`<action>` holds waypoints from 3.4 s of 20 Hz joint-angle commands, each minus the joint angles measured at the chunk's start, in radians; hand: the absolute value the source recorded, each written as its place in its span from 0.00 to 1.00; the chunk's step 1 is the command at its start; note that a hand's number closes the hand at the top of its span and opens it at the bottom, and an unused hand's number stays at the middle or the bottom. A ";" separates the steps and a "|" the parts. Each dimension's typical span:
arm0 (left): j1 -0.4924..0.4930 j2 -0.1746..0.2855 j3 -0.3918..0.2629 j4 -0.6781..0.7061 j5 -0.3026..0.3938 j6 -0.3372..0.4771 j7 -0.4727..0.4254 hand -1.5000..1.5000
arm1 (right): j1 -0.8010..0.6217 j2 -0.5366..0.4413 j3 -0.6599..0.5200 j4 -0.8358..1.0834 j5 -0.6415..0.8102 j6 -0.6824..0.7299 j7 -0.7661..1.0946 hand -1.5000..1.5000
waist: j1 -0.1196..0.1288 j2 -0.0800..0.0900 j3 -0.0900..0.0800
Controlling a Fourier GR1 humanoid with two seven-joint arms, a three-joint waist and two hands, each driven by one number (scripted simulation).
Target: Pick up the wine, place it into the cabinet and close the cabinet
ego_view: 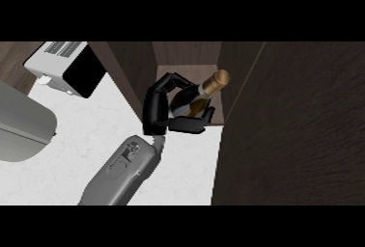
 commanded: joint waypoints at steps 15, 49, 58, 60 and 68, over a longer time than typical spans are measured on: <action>-0.196 0.008 0.213 0.379 0.114 -0.195 -0.108 1.00 | 0.020 0.008 0.014 -0.119 -0.035 -0.025 0.037 0.00 | -0.010 0.003 0.000; -0.601 0.008 0.460 0.908 0.211 -0.173 -0.295 1.00 | 0.047 0.051 0.046 -0.026 -0.049 0.032 -0.053 0.00 | -0.042 0.016 0.000; -0.542 0.000 0.482 0.980 0.194 -0.213 -0.398 1.00 | 0.012 0.039 0.040 -0.017 -0.033 0.022 -0.028 0.00 | -0.047 0.021 0.000; -0.576 0.008 0.485 0.988 0.191 -0.220 -0.374 1.00 | 0.002 0.035 0.027 -0.034 -0.069 0.019 0.004 0.00 | -0.055 0.023 0.000; -0.558 0.037 0.462 1.030 0.144 -0.175 -0.377 0.00 | 0.006 0.034 0.030 -0.007 -0.048 0.037 -0.040 0.00 | -0.048 0.022 0.000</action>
